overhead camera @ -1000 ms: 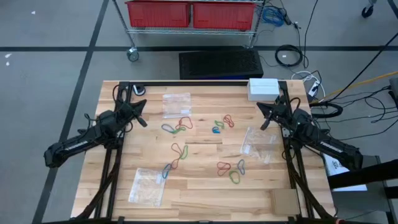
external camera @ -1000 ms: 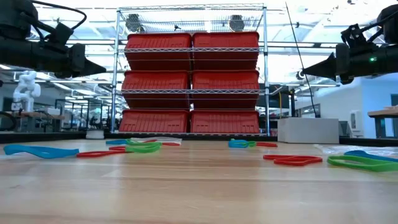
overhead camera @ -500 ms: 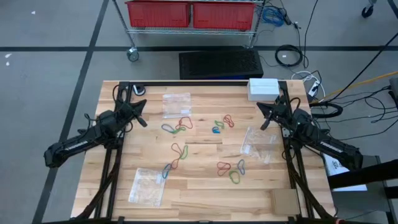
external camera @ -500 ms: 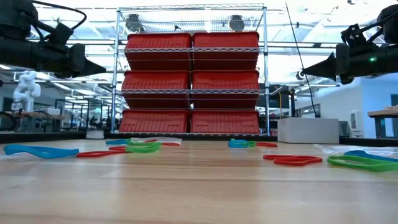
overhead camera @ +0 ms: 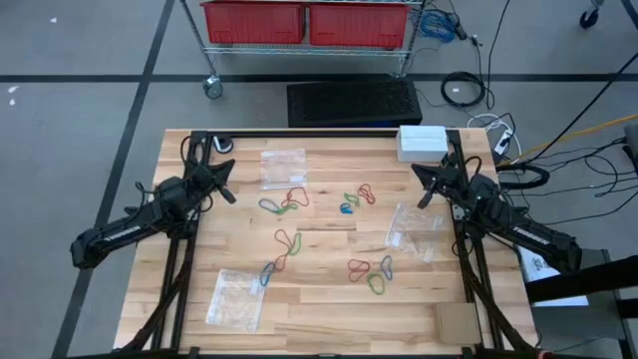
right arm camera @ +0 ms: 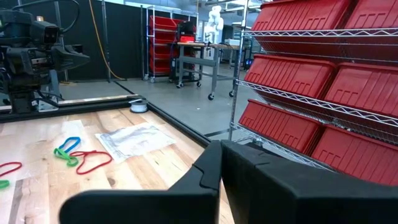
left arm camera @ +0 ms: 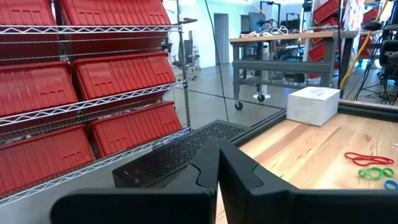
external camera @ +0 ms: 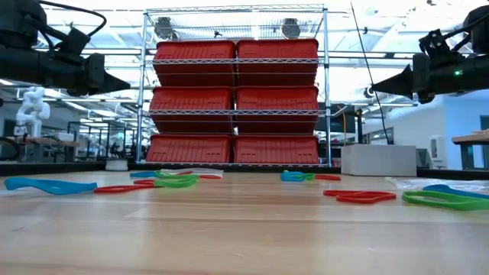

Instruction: Sort rubber bands

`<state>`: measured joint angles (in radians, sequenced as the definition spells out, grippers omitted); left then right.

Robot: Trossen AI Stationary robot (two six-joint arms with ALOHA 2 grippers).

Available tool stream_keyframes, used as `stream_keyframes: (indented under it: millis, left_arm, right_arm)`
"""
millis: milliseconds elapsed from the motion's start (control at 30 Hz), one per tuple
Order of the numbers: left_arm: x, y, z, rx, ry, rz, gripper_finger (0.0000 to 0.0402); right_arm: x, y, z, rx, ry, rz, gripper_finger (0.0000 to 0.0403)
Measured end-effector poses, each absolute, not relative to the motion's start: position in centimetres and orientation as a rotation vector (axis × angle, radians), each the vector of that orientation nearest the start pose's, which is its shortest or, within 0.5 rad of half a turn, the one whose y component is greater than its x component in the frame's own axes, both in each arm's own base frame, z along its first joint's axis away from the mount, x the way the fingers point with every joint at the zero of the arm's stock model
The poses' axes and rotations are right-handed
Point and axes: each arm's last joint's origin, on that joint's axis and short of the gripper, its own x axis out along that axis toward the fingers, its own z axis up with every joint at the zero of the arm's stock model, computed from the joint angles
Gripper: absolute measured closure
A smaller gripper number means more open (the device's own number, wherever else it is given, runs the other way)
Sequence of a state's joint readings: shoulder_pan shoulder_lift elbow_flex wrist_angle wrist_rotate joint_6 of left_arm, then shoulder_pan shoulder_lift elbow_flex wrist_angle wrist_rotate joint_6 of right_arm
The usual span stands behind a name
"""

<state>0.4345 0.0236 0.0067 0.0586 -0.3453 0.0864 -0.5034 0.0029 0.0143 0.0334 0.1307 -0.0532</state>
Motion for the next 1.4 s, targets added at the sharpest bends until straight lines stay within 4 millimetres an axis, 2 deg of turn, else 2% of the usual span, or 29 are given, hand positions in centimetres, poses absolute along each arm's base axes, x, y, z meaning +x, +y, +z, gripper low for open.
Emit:
stream_keyframes:
  millis: [600, 700, 833, 1067, 1400]
  left_arm:
    - [8.4, 5.0, 17.4, 0.111, -0.049, 0.78, 0.0391]
    - [8.5, 4.7, 18.0, 0.182, -0.088, 0.695, 0.0391]
    - [9.1, 4.6, 17.7, 0.197, -0.022, 0.549, 0.0391]
    - [10.6, 5.3, 17.0, 0.189, 0.186, 0.523, 0.0388]
    - [13.8, 6.8, 16.0, 0.188, 0.515, 0.483, 0.0338]
  right_arm:
    - [8.3, -5.0, 17.1, -0.06, -0.028, -0.635, 0.0403]
    - [8.3, -5.0, 17.1, -0.06, -0.028, -0.635, 0.0403]
    - [8.3, -5.0, 17.1, -0.06, -0.028, -0.635, 0.0403]
    - [8.3, -5.0, 17.1, -0.059, -0.028, -0.634, 0.0403]
    - [8.3, -5.0, 17.1, -0.06, -0.028, -0.634, 0.0403]
